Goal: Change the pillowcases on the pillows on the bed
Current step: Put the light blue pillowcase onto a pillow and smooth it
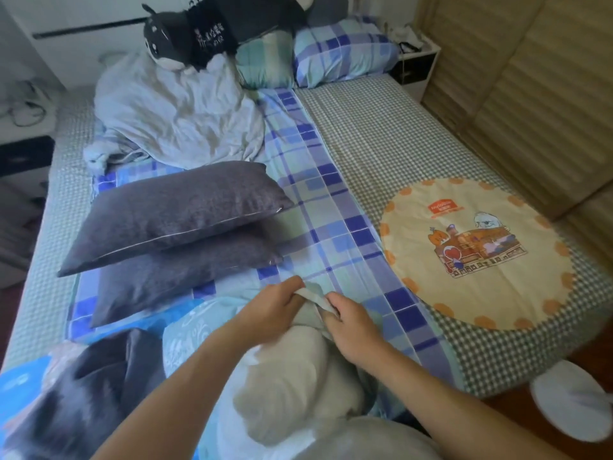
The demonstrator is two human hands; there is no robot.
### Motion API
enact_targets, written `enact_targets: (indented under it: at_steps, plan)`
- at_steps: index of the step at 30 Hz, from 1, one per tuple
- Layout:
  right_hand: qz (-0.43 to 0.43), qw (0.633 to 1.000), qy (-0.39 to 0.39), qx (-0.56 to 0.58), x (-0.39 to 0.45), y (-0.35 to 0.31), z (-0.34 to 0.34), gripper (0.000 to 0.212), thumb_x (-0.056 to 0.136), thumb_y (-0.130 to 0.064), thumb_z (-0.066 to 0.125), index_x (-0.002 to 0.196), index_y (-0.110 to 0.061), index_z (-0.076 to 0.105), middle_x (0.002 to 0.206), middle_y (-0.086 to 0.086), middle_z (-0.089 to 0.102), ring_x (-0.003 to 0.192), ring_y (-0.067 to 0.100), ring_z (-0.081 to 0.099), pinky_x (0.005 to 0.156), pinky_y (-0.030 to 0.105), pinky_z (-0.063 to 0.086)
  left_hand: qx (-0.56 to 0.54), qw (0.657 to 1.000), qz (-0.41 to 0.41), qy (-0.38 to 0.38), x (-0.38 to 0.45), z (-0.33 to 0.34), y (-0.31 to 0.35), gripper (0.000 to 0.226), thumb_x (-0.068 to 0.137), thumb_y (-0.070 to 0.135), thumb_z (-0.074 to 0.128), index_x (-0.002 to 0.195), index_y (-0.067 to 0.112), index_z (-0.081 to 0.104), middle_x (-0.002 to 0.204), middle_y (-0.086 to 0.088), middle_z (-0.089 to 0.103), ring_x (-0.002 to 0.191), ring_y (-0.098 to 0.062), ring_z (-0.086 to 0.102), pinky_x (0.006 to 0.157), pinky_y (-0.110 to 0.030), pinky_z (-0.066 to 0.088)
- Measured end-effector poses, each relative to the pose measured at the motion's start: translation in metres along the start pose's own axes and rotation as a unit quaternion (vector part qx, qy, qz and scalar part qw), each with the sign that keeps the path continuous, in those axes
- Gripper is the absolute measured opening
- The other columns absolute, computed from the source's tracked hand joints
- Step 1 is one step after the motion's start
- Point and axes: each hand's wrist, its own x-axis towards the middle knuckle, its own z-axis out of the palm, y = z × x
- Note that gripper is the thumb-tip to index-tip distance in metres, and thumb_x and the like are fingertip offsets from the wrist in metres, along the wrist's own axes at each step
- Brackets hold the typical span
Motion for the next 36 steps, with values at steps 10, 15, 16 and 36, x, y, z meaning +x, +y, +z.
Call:
enact_targets:
  at_steps: [10, 15, 16, 36]
  plan:
    - [0.126, 0.961, -0.119, 0.215, 0.022, -0.019, -0.046, 0.019, 0.095, -0.003, 0.055, 0.100, -0.020, 0.053, 0.076, 0.001, 0.062, 0.066, 0.012, 0.056, 0.061, 0.024, 0.044, -0.347, 0.921, -0.081, -0.157, 0.002, -0.030, -0.002, 0.017, 0.093, 0.025, 0.071, 0.105, 0.021, 0.059, 0.083, 0.000, 0.061, 0.073, -0.017, 0.053, 0.061, -0.024, 0.045]
    - [0.136, 0.863, -0.213, 0.437, 0.034, -0.025, -0.052, 0.024, 0.094, 0.003, 0.049, 0.083, -0.015, 0.061, 0.080, 0.010, 0.061, 0.074, 0.022, 0.059, 0.062, 0.027, 0.049, -0.179, 0.967, 0.009, -0.181, 0.003, -0.048, -0.007, 0.026, 0.095, -0.003, 0.060, 0.095, 0.019, 0.073, 0.092, 0.003, 0.065, 0.071, -0.010, 0.054, 0.066, -0.025, 0.045]
    - [0.119, 0.867, -0.235, 0.422, 0.031, -0.028, -0.051, 0.023, 0.093, 0.002, 0.053, 0.083, -0.014, 0.065, 0.082, 0.008, 0.063, 0.076, 0.020, 0.061, 0.065, 0.026, 0.051, -0.061, 0.991, 0.027, -0.118, 0.008, -0.047, -0.009, 0.032, 0.093, -0.004, 0.057, 0.086, 0.021, 0.076, 0.090, 0.007, 0.065, 0.071, -0.005, 0.055, 0.070, -0.026, 0.046]
    - [-0.119, 0.944, 0.001, -0.308, 0.014, -0.027, -0.012, 0.012, 0.096, -0.024, 0.051, 0.101, -0.022, 0.062, 0.095, -0.003, 0.052, 0.078, 0.018, 0.053, 0.063, 0.036, 0.041, 0.147, 0.959, 0.098, 0.222, -0.010, 0.002, -0.005, 0.032, 0.076, 0.007, 0.053, 0.094, 0.024, 0.073, 0.087, -0.001, 0.040, 0.066, -0.026, 0.049, 0.048, -0.034, 0.040]
